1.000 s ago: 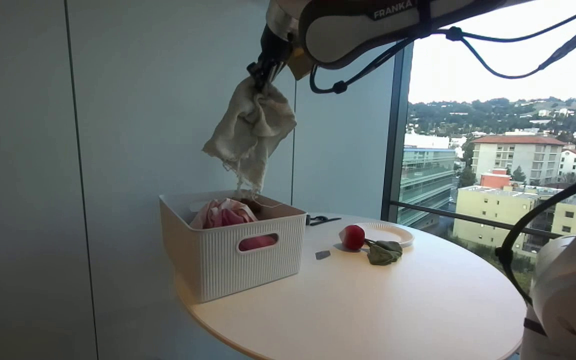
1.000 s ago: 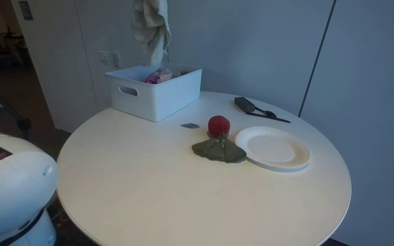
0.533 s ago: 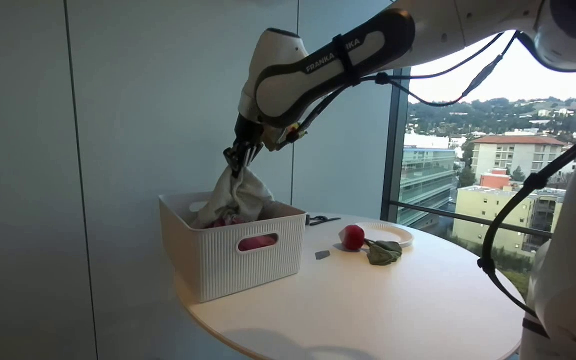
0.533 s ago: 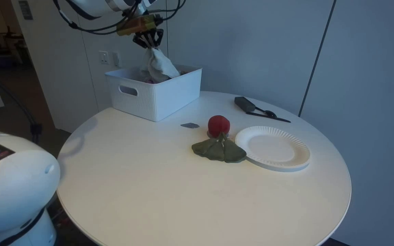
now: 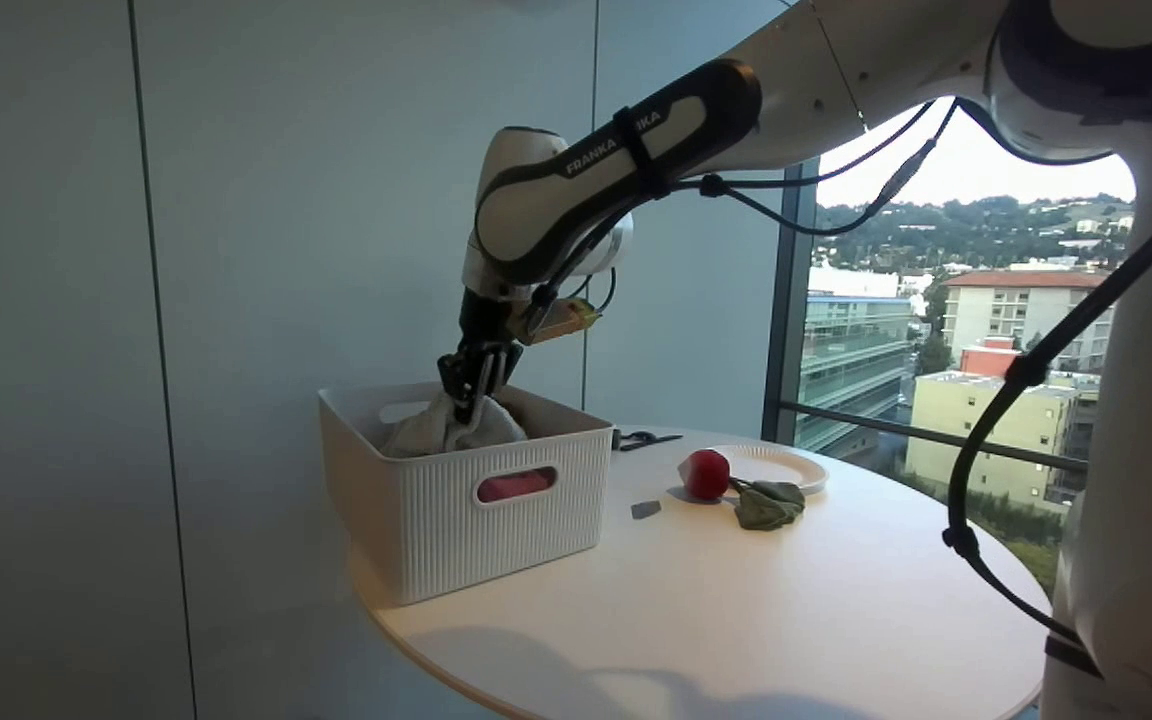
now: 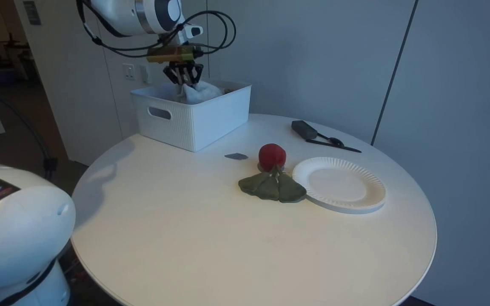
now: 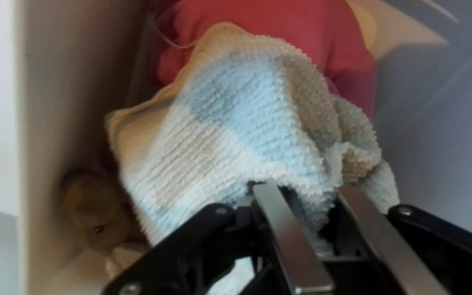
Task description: Put the shirts, the moose toy, the towel and the beetroot plushy in the basket
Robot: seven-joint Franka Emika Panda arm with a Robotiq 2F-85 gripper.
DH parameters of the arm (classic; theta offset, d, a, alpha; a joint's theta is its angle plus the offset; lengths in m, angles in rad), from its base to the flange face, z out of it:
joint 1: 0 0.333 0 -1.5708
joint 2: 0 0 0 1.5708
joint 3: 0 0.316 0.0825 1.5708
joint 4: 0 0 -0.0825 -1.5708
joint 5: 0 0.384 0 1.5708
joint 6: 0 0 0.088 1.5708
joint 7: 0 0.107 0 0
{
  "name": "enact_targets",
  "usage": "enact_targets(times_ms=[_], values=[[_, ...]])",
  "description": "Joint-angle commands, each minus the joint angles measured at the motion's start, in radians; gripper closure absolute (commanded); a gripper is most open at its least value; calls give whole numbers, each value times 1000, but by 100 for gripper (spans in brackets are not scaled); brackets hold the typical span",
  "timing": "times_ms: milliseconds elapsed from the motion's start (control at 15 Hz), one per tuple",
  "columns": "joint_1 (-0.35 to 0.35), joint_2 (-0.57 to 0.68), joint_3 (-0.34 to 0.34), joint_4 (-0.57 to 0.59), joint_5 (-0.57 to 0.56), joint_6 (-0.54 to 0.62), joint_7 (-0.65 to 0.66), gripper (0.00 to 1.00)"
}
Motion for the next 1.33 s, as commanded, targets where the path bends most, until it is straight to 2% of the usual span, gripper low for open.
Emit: enact_targets(times_ms=[0,133,333,600,800,1067,1267], values=[[-3,-118,6,67,-205,-122,177,38],[-15,-190,17,81,-277,-150,255,22],[-53,-321,31,90,-332,-295,352,0],[-126,-418,18,19,-336,-449,430,0],[-171,-438,-8,-60,-292,-499,505,0],[-220,-384,-67,-165,-219,-482,574,0],[-256,-316,-95,-229,-231,-433,617,0]])
